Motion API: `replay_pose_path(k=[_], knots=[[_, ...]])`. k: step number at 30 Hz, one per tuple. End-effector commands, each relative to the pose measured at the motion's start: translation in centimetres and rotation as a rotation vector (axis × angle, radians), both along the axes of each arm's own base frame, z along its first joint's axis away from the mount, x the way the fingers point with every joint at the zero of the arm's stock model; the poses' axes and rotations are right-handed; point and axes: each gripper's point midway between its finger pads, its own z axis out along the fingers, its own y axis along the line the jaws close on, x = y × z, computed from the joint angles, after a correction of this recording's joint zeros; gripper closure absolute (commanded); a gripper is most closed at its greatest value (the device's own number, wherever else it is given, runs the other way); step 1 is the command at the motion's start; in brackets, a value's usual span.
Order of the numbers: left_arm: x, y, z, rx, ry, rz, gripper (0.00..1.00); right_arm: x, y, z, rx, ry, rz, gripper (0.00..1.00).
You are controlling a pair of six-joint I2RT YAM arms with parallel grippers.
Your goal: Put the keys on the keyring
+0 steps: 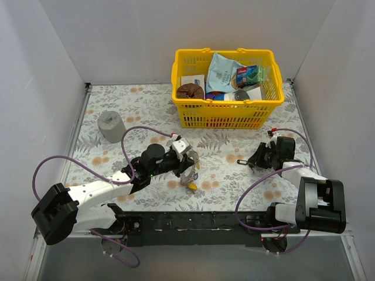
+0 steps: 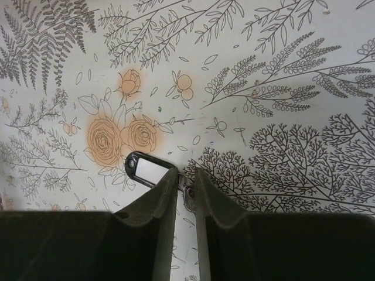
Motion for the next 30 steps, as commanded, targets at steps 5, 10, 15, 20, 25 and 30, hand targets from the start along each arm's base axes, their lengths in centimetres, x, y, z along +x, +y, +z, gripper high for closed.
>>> replay_pose_path(k=[5, 10, 15, 20, 25, 30], knots=[[0.3, -1.0, 2.4, -0.047, -0.032, -0.018, 1.00, -0.4, 0.7, 1.1, 0.033, -0.011, 0.041, 0.72], [0.3, -1.1, 2.2, -0.042, -0.027, -0.021, 1.00, -0.8, 1.2, 1.3, 0.054, -0.016, 0.063, 0.71], [0.4, -1.2, 2.1, -0.039, -0.023, -0.022, 1.00, -1.2, 1.4, 0.9, 0.060, 0.003, 0.082, 0.70], [0.4, -1.1, 2.1, -0.038, -0.024, -0.018, 1.00, -1.5, 1.6, 0.6, 0.065, 0.017, 0.101, 0.67], [0.3, -1.1, 1.9, -0.036, -0.017, -0.016, 1.00, -1.5, 1.6, 0.4, 0.065, 0.024, 0.109, 0.65], [0.4, -1.0, 1.9, -0.035, -0.016, -0.013, 1.00, -1.3, 1.6, 0.8, 0.061, 0.005, 0.110, 0.59]])
